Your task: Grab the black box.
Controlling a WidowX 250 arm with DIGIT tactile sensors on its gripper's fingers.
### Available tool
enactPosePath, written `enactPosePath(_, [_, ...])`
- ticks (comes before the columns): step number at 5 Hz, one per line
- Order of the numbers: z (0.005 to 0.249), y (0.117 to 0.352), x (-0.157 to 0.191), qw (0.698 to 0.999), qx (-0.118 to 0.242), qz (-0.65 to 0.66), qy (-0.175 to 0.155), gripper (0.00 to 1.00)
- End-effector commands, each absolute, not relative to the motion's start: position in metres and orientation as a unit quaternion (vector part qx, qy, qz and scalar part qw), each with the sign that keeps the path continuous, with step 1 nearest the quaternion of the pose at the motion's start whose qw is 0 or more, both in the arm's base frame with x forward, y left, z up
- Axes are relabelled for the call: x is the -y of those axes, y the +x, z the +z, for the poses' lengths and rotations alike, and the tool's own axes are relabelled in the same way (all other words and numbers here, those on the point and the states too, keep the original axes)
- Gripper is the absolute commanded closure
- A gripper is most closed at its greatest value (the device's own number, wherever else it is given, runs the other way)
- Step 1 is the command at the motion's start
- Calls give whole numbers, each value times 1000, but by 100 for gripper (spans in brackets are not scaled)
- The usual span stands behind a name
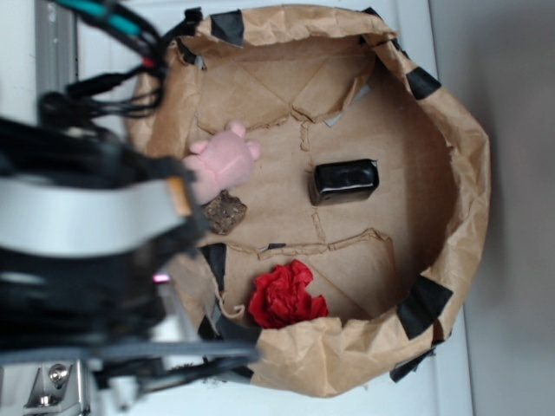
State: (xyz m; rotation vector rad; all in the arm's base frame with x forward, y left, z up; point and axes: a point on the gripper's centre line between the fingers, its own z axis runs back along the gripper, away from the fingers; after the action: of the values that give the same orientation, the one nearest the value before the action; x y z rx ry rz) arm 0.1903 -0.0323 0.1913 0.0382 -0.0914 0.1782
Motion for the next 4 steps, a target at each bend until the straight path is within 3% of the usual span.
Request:
enactPosePath(1, [159,238,5,996,76,49,-18,0])
enactPosePath(3, [129,266,-14,994,84,62,7,0])
enactPosePath(4, [107,276,-16,993,95,56,40,0])
